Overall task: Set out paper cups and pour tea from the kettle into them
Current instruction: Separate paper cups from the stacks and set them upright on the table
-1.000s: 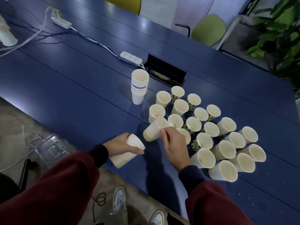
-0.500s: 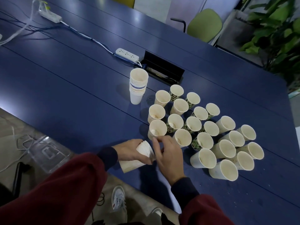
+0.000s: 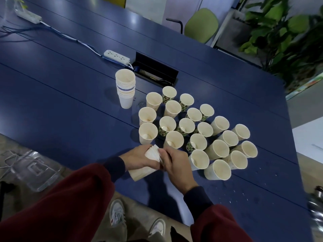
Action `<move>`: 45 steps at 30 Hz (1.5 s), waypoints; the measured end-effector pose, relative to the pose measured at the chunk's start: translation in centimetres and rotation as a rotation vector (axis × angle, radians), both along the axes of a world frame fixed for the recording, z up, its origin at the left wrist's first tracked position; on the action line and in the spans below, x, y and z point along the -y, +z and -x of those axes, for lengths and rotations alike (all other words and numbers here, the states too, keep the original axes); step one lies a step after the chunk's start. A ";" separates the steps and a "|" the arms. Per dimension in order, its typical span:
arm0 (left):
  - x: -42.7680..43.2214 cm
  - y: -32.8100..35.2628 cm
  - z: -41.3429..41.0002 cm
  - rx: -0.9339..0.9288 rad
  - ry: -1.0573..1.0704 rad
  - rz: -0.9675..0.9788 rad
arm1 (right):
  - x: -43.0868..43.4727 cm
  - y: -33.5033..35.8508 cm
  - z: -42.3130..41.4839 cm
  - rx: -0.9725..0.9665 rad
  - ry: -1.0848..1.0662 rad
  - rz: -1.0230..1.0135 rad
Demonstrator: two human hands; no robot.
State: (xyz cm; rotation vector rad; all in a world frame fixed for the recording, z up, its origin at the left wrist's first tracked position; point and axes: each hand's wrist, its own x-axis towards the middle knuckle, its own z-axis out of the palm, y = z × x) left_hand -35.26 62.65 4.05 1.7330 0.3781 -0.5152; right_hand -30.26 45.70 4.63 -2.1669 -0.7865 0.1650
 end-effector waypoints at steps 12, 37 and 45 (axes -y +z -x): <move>0.6 -0.8 1.6 0.069 0.215 -0.104 | 3.6 -1.1 -0.7 0.175 -0.200 -0.088; -0.2 4.8 -3.8 0.449 0.209 -0.100 | 1.7 3.7 -2.4 0.336 -0.222 -0.113; -0.5 5.1 -7.6 0.458 0.072 -0.178 | -1.1 6.7 -4.5 0.270 -0.184 -0.097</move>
